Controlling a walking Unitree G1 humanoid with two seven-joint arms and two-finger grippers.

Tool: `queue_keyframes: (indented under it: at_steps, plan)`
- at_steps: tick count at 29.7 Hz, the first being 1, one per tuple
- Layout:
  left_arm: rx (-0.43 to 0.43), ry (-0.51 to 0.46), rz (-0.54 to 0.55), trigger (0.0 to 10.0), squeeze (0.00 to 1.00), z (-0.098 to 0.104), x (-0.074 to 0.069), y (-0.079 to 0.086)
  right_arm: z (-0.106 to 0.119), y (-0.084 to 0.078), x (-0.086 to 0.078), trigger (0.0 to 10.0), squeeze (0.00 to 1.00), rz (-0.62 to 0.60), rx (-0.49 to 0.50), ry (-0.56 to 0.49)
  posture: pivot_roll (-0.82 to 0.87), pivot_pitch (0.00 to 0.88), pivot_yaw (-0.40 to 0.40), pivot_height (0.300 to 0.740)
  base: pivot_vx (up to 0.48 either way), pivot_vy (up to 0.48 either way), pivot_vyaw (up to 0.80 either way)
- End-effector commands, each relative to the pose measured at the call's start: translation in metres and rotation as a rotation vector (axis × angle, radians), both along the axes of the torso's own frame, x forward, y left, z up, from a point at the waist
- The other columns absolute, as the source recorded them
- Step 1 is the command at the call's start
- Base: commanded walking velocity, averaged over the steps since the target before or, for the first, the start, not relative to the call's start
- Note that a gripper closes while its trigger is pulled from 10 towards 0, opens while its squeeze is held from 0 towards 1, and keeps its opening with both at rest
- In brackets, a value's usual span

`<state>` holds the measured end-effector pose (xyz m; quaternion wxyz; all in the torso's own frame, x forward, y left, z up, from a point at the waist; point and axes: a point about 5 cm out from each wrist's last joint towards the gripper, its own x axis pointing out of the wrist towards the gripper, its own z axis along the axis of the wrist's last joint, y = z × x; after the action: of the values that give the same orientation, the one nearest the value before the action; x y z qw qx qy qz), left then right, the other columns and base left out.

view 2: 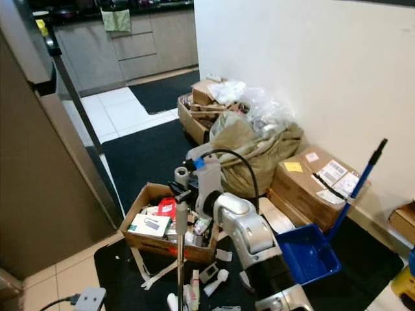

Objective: Sweep floor

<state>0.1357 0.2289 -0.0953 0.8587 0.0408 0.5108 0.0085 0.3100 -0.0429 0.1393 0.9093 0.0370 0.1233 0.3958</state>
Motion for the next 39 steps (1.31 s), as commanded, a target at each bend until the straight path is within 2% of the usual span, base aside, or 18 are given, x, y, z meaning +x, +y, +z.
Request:
queue_keyframes:
  at_steps: [1, 6, 11, 13, 15, 20, 22, 25, 28, 31, 33, 34, 39]
  plan:
    - [0.008, -0.003, 0.003, 10.0, 0.00, 0.001, 0.000, 0.002, 0.009, 0.003, 0.001, 10.0, 0.00, 0.016, 0.037, -0.017, -0.12, 0.009, 0.054, 0.740, 0.000, -0.435, 0.00]
    - [0.007, 0.000, 0.012, 10.0, 0.00, 0.000, -0.001, 0.002, 0.008, 0.006, 0.000, 10.0, 0.00, 0.023, 0.054, -0.002, -0.11, 0.017, 0.050, 0.740, 0.000, -0.323, 0.00]
    - [0.009, -0.001, 0.018, 10.0, 0.00, -0.001, -0.002, 0.001, 0.004, 0.013, -0.004, 10.0, 0.00, 0.026, 0.129, 0.022, -0.11, 0.025, 0.044, 0.740, 0.000, 0.000, 0.00]
    - [0.009, -0.002, 0.012, 10.0, 0.00, -0.001, -0.003, 0.000, 0.002, 0.015, -0.002, 10.0, 0.00, -0.017, 0.182, 0.040, -0.11, 0.028, 0.043, 0.740, 0.000, 0.000, 0.00]
    - [0.009, -0.002, 0.012, 10.0, 0.00, -0.001, -0.003, 0.000, 0.002, 0.015, -0.002, 10.0, 0.00, -0.017, 0.182, 0.040, -0.11, 0.028, 0.043, 0.740, 0.000, 0.000, 0.00]
    - [0.014, 0.003, 0.000, 10.0, 0.00, -0.001, -0.006, 0.001, 0.004, 0.011, 0.011, 10.0, 0.00, -0.147, 0.258, 0.036, -0.11, 0.045, 0.042, 0.740, 0.000, 0.000, 0.00]
    - [0.014, 0.003, 0.000, 10.0, 0.00, -0.001, -0.006, 0.001, 0.004, 0.011, 0.011, 10.0, 0.00, -0.147, 0.258, 0.036, -0.11, 0.045, 0.042, 0.740, 0.000, 0.000, 0.00]
    - [0.015, 0.006, -0.005, 10.0, 0.00, -0.002, -0.007, 0.001, 0.005, 0.010, 0.014, 10.0, 0.00, -0.168, 0.245, 0.026, -0.11, 0.055, 0.043, 0.740, 0.000, 0.000, 0.00]
    - [0.016, 0.017, -0.015, 10.0, 0.00, -0.003, -0.013, 0.002, 0.001, 0.011, 0.016, 10.0, 0.00, -0.220, 0.171, -0.020, -0.10, 0.103, 0.032, 0.740, 0.000, 0.000, 0.00]
    - [0.016, 0.017, -0.015, 10.0, 0.00, -0.003, -0.013, 0.002, 0.001, 0.011, 0.016, 10.0, 0.00, -0.220, 0.171, -0.020, -0.10, 0.103, 0.032, 0.740, 0.000, 0.000, 0.00]
    - [0.016, 0.023, -0.021, 10.0, 0.00, -0.005, -0.017, 0.002, 0.001, 0.012, 0.016, 10.0, 0.00, -0.253, 0.152, -0.054, -0.10, 0.129, 0.027, 0.740, 0.000, 0.000, 0.00]
    - [0.013, 0.039, -0.024, 10.0, 0.00, -0.007, -0.029, 0.001, 0.008, 0.006, 0.024, 10.0, 0.00, -0.334, 0.093, -0.158, -0.08, 0.175, 0.022, 0.740, 0.000, 0.000, 0.00]
    - [0.011, 0.046, -0.024, 10.0, 0.00, -0.009, -0.035, 0.001, 0.011, 0.001, 0.031, 10.0, 0.00, -0.371, 0.037, -0.206, -0.07, 0.202, 0.017, 0.740, 0.000, 0.000, 0.00]
